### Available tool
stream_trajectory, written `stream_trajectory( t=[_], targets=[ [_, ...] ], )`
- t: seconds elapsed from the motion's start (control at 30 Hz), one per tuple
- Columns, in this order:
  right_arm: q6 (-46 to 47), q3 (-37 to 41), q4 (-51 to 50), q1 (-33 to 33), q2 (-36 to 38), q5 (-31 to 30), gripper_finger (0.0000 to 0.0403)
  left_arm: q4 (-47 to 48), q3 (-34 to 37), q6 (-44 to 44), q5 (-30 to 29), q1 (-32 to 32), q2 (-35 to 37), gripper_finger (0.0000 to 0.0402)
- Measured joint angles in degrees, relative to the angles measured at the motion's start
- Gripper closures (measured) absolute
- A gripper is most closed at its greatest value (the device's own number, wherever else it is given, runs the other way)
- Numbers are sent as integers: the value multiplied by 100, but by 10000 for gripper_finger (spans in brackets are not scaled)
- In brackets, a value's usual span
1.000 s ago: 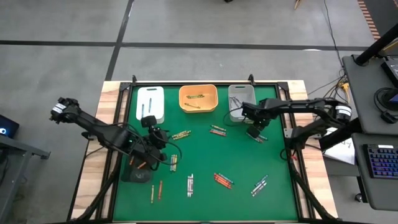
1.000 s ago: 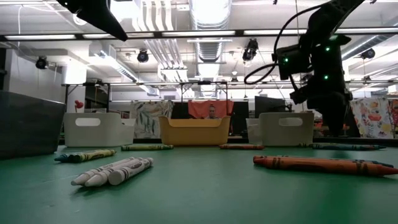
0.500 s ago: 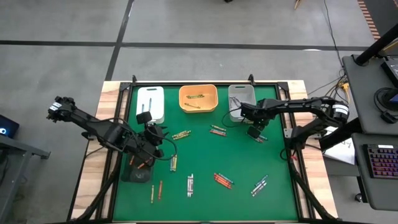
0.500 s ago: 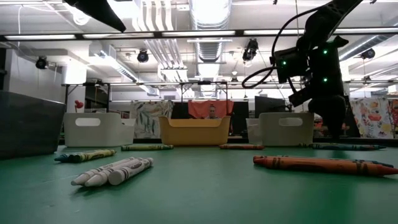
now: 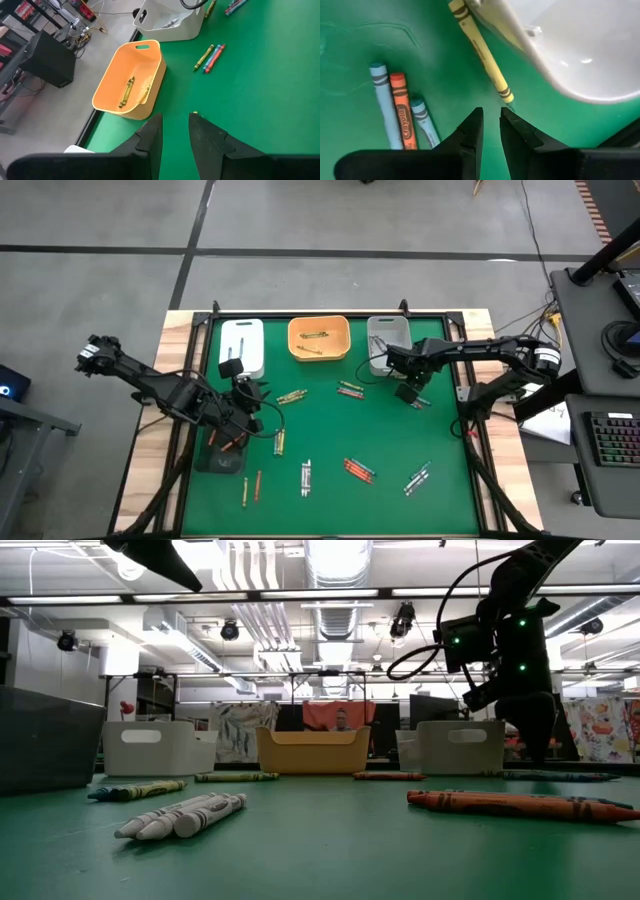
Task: Sort crayons
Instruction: Put the green crayon into the yellow bin
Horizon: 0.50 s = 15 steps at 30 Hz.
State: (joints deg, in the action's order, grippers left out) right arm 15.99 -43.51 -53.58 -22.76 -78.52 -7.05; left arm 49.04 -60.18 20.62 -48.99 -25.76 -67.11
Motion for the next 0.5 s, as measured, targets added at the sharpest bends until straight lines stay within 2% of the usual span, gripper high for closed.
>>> stream_trajectory(
  t=[0.2, 0.5],
  targets=[
    [199, 0, 12, -4, 0, -44, 344, -2, 0, -2, 0, 0, 0, 325],
    [199, 0, 235, -4, 0, -48, 270, -4, 0, -20, -2, 0, 0, 325]
  ],
)
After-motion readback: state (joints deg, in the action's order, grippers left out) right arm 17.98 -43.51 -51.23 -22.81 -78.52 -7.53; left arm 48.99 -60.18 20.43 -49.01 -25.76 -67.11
